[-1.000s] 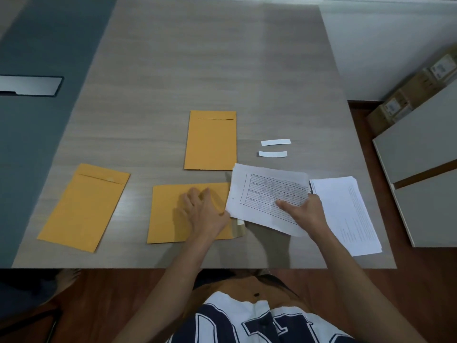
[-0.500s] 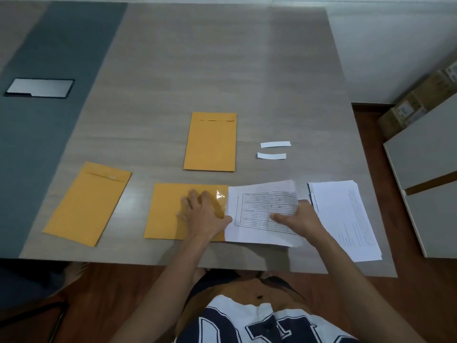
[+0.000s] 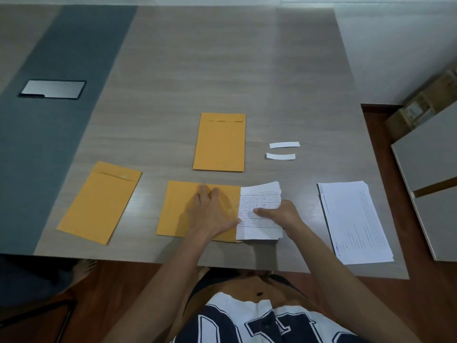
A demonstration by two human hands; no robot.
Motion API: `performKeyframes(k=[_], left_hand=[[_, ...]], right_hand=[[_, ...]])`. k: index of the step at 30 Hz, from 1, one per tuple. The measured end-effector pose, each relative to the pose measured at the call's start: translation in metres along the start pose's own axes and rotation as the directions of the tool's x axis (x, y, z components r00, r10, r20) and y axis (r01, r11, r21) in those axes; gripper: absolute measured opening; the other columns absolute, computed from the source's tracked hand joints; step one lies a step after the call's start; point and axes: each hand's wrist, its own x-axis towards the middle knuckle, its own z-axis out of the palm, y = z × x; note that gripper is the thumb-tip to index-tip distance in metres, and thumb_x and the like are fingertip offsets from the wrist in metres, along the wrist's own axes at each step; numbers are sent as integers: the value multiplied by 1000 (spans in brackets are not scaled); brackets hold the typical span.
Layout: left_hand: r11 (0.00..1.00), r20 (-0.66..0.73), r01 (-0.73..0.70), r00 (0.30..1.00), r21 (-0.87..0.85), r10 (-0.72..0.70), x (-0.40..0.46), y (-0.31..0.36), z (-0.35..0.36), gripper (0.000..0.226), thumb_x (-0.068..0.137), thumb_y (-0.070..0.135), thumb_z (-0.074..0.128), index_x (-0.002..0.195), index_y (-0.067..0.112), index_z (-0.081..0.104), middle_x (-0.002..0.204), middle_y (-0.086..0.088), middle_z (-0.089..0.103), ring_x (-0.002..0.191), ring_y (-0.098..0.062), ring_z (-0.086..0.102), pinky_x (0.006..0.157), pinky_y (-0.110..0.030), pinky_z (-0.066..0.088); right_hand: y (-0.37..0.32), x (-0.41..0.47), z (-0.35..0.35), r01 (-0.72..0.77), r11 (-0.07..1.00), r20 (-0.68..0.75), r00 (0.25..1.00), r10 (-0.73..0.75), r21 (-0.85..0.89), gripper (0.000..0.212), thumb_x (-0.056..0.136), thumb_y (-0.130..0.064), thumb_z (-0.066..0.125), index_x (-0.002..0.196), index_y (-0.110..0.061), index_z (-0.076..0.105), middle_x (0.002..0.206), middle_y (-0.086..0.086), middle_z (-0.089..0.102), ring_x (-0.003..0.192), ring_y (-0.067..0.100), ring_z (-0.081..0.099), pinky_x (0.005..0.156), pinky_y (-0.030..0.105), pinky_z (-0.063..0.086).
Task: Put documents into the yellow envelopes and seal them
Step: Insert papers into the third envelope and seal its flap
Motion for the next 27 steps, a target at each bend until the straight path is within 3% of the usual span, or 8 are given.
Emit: performKeyframes(k=[4, 6, 14, 22, 24, 27], left_hand=[[919, 90, -320, 947, 230, 307, 16, -31, -13, 150, 43, 75, 79, 150, 34, -17, 160, -7, -22, 148, -30, -16, 119, -53, 6], [875, 157, -394, 918, 280, 363, 21, -38, -13, 158, 40, 70, 83, 146, 37, -29, 159, -10, -24, 146, -31, -23, 119, -54, 0], [830, 140, -473, 881, 294, 452, 22, -34, -15, 156, 41, 71, 82, 145, 39, -31, 159, -22, 2, 148, -38, -4, 118, -56, 9], [845, 130, -492, 871, 212, 474, 17, -32, -16, 152, 42, 70, 81, 146, 42, -27, 158, -20, 6, 148, -40, -2, 114, -64, 12], [844, 130, -493, 870, 211, 475, 17, -33, -18, 151, 43, 72, 80, 146, 42, -27, 158, -19, 7, 147, -39, -1, 113, -64, 13], [820, 117, -525, 851, 228, 512, 15, -31, -19, 149, 44, 76, 76, 146, 41, -27, 156, -20, 11, 147, -39, 3, 113, -63, 14]], right_hand=[[4, -2, -3, 44, 999, -125, 991, -43, 6, 21, 83, -15, 72, 104, -16, 70, 107, 2, 71, 96, 19, 66, 87, 36, 54], [6, -2, -1, 49, 999, -143, 988, -51, -16, 22, 85, -11, 68, 106, -15, 69, 111, 5, 71, 98, 21, 66, 91, 39, 53], [-2, -3, 16, 27, 998, -127, 991, -34, -54, 27, 87, -11, 67, 114, -10, 67, 111, 3, 68, 94, 19, 63, 77, 29, 50], [-16, -5, 31, 56, 980, -22, 998, -61, -190, 20, 89, -15, 62, 107, -15, 70, 102, 0, 70, 93, 19, 67, 85, 41, 57], [-18, -4, 23, 11, 969, -55, 998, -25, -247, 13, 90, -14, 59, 95, -14, 70, 94, 1, 71, 83, 17, 69, 74, 39, 60], [-23, -7, 19, -60, 982, -10, 998, 59, -181, 10, 92, -10, 61, 96, -2, 66, 83, 7, 68, 69, 17, 68, 51, 28, 57]])
